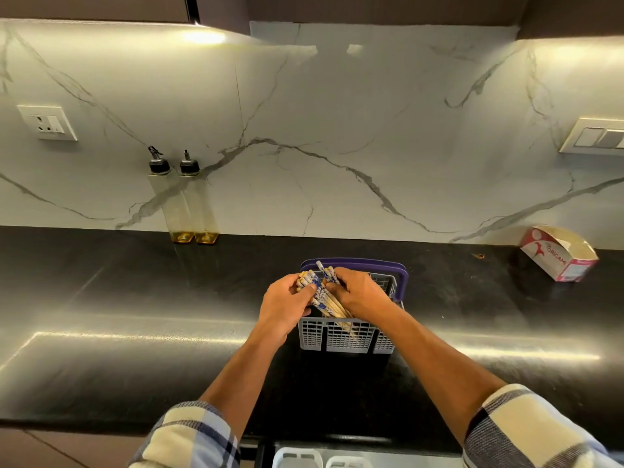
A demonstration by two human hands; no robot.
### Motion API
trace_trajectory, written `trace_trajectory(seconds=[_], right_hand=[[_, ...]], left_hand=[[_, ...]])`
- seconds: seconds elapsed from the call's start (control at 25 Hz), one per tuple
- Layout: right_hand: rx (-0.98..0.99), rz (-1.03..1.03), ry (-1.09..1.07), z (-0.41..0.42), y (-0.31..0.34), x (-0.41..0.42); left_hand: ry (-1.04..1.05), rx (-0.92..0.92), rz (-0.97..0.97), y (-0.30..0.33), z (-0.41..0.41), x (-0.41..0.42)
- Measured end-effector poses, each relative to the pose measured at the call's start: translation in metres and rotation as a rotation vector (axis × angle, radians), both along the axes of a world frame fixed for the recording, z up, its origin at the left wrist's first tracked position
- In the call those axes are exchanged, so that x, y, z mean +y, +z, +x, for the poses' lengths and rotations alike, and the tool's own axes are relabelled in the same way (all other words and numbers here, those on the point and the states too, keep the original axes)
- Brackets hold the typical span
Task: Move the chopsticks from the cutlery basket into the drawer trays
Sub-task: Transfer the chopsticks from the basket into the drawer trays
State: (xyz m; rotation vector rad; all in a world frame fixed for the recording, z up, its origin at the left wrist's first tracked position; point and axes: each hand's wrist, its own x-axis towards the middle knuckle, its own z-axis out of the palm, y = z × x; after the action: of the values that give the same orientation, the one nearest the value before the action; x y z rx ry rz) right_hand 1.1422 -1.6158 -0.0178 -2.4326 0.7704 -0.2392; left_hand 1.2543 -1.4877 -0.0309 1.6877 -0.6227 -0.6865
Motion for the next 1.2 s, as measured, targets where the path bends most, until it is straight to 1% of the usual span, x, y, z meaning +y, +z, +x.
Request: trace_trajectory(seconds=[0.2, 0.36, 0.52, 0.72, 0.84, 0.96, 1.04, 1.12, 1.16, 1.2], right_hand=[[0.031, 0.023, 0.051, -0.001, 0.003, 0.0], [0.015, -0.009, -0.012, 0.001, -0.003, 0.006], [-0.022, -0.026, -0.048, -0.002, 0.0, 0.008], [-0.133, -0.013, -0.063, -0.005, 0.032, 0.002], [-0.167, 0.004, -0.086, -0.006, 0.057, -0.005], [-0.267, 0.129, -0.081, -0.012, 0.085, -0.015], [-0.357, 0.269, -0.053, -0.02, 0.107, -0.019], [-0.43, 0.391, -0.026, -0.03, 0.133, -0.018], [-0.448, 0.447, -0.014, -0.035, 0.145, -0.016], [-0.454, 0.51, -0.004, -0.042, 0.155, -0.014]], left_hand=[[0.013, -0.018, 0.006, 0.001, 0.0, 0.0], [0.052, -0.049, 0.02, 0.003, -0.003, -0.002], [0.044, -0.022, 0.013, 0.004, -0.003, -0.001], [0.056, 0.026, -0.022, 0.004, 0.001, 0.001], [0.097, 0.012, -0.029, 0.005, 0.005, 0.004], [0.184, -0.112, -0.086, 0.023, 0.001, 0.012], [0.197, -0.227, -0.222, 0.045, -0.009, 0.021], [0.125, -0.356, -0.34, 0.067, -0.023, 0.026], [0.063, -0.391, -0.36, 0.075, -0.029, 0.028], [-0.013, -0.385, -0.364, 0.083, -0.035, 0.03]])
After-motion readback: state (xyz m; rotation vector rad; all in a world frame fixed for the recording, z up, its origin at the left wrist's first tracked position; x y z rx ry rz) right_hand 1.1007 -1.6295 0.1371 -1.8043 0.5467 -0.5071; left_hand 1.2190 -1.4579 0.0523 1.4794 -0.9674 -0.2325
